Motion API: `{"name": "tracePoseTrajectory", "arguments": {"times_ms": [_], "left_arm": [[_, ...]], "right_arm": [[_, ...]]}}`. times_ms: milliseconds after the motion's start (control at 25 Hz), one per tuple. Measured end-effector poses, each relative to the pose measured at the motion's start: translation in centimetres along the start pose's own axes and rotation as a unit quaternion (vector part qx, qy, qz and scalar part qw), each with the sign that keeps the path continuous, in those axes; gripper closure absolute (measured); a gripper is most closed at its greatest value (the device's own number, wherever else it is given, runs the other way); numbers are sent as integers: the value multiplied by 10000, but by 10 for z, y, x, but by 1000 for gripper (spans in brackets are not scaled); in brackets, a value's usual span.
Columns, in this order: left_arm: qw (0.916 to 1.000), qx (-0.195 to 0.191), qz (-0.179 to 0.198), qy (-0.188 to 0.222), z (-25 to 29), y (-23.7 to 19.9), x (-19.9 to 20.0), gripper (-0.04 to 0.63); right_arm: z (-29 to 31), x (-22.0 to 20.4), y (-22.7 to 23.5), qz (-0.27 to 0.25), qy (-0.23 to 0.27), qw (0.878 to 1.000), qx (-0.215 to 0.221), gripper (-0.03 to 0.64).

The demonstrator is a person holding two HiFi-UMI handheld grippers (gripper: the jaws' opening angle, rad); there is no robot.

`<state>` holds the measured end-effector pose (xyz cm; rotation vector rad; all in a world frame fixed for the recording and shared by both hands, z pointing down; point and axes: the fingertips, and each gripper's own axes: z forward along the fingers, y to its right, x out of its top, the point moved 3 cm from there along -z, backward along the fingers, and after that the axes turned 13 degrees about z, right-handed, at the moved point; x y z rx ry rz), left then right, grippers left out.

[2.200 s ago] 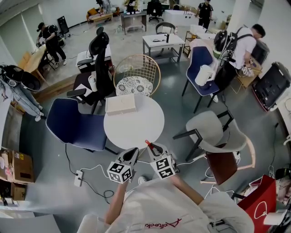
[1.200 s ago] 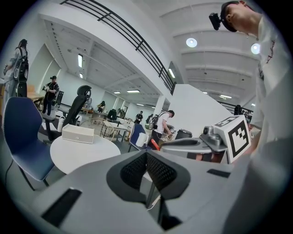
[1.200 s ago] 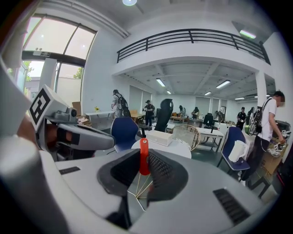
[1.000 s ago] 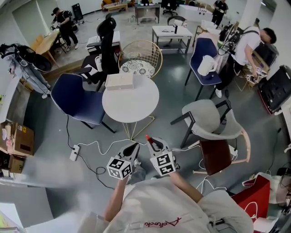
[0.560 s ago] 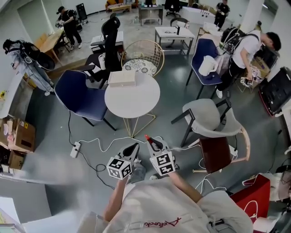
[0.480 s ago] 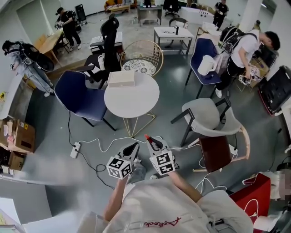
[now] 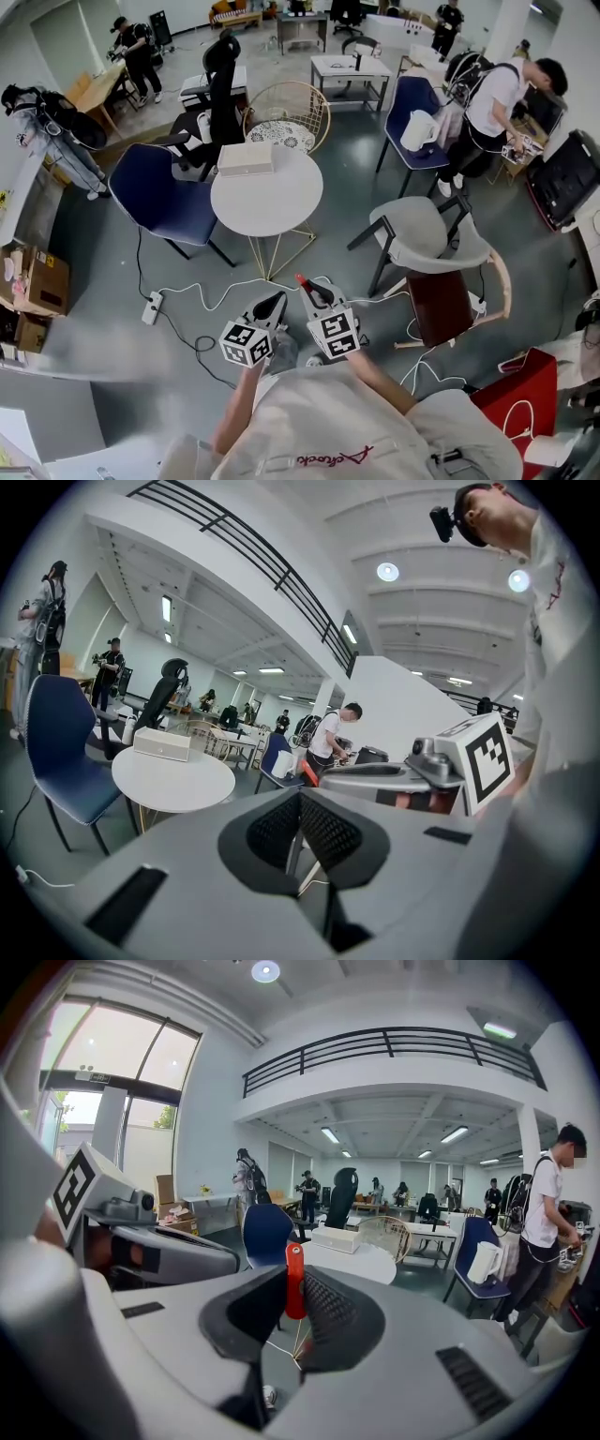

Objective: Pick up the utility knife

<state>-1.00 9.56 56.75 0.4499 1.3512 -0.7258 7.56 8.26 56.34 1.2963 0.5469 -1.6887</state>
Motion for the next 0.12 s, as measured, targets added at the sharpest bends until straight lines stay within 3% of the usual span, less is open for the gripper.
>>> {"name": "tracePoseTrajectory", "arguments": {"times_ms": [120], "left_arm": [[10000, -6, 7, 4, -2, 5, -1, 583]], "right_arm": [[-5, -2, 0, -43, 59, 10000, -3, 554]]}}
